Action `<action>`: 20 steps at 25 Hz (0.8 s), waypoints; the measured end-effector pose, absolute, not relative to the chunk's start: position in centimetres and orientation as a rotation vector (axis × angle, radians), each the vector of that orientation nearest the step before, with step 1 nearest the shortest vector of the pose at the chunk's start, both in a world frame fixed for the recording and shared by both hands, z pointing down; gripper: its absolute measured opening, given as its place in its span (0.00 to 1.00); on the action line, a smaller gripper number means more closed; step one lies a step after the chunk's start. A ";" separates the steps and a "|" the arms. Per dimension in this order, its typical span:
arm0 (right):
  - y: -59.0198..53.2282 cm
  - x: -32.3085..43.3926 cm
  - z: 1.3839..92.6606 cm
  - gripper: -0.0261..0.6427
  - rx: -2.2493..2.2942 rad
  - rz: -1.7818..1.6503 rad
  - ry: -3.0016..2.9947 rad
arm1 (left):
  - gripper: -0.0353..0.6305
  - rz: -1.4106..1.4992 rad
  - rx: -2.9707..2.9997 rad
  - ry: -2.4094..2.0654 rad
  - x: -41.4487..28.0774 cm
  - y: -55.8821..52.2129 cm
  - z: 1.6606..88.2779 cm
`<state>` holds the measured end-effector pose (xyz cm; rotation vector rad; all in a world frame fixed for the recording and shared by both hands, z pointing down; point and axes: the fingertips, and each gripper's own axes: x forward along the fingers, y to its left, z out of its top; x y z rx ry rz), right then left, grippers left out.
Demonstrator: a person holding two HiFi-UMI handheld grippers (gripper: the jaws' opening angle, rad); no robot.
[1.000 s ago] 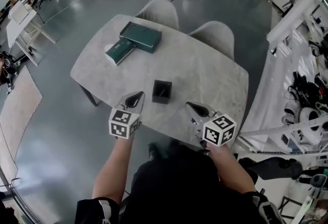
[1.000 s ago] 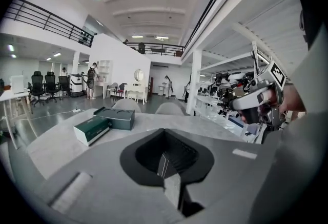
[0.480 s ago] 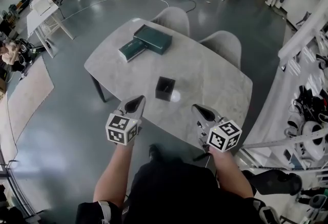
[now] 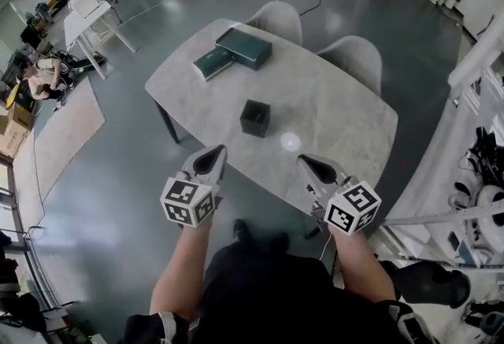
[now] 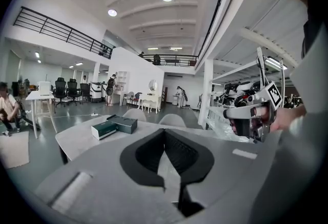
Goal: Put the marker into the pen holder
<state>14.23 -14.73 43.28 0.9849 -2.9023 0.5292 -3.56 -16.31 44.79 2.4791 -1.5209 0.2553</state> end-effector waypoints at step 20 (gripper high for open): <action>-13.4 10.6 38.4 0.04 1.042 0.306 -2.904 | 0.07 0.261 2.600 -1.553 -7.8 -15.6 40.6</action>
